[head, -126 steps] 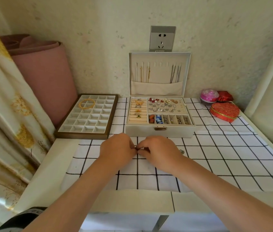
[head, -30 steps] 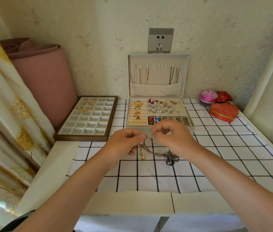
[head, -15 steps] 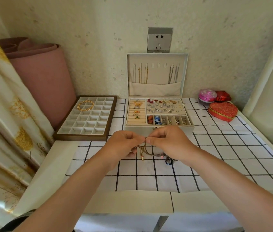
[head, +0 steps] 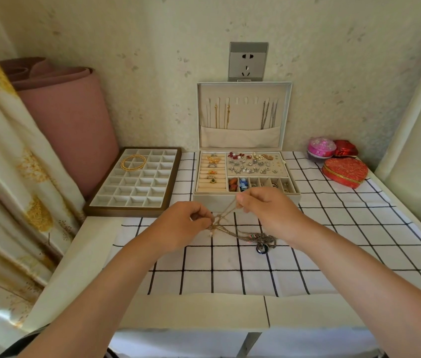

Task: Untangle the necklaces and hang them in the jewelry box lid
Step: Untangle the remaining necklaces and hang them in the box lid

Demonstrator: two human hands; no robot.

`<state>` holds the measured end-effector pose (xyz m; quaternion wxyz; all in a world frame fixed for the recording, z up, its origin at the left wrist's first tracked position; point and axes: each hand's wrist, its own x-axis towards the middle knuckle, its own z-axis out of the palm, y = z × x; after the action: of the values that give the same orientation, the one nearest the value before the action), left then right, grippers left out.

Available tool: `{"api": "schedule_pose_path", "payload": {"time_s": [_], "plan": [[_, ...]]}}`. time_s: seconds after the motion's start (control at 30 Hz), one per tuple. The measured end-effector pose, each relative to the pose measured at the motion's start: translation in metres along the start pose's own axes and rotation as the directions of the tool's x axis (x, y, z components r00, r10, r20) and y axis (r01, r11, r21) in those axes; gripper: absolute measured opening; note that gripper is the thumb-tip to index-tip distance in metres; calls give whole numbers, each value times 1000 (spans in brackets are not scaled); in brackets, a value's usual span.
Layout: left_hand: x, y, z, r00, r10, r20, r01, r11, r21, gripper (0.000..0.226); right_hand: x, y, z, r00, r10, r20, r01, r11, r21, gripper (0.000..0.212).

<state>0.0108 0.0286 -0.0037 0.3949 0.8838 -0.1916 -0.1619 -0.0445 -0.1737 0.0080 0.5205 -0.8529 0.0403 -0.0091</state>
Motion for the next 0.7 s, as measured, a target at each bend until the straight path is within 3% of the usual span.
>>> {"api": "schedule_pose_path", "payload": {"time_s": [0.07,0.17,0.27,0.37,0.57,0.7], "plan": [[0,-1,0,1000,-19,21,18,999,35,11,2,1,0,998,57,-13,-51,963,265,27],[1,0,4,999,-40,3,40,999,34,12,3,-4,-1,984,146,101,-177,754,632,29],[3,1,8,989,-135,-59,128,985,-114,18,3,-7,-3,972,153,179,-235,575,784,34],[3,2,8,975,-211,-66,192,958,-214,16,2,-9,-3,967,159,198,-251,499,830,34],[0,12,17,960,-278,30,266,874,-407,20,2,-11,2,972,155,178,-236,633,737,37],[-4,19,24,944,-290,158,326,748,-578,19,3,-6,6,989,111,94,-145,754,641,16]]}}
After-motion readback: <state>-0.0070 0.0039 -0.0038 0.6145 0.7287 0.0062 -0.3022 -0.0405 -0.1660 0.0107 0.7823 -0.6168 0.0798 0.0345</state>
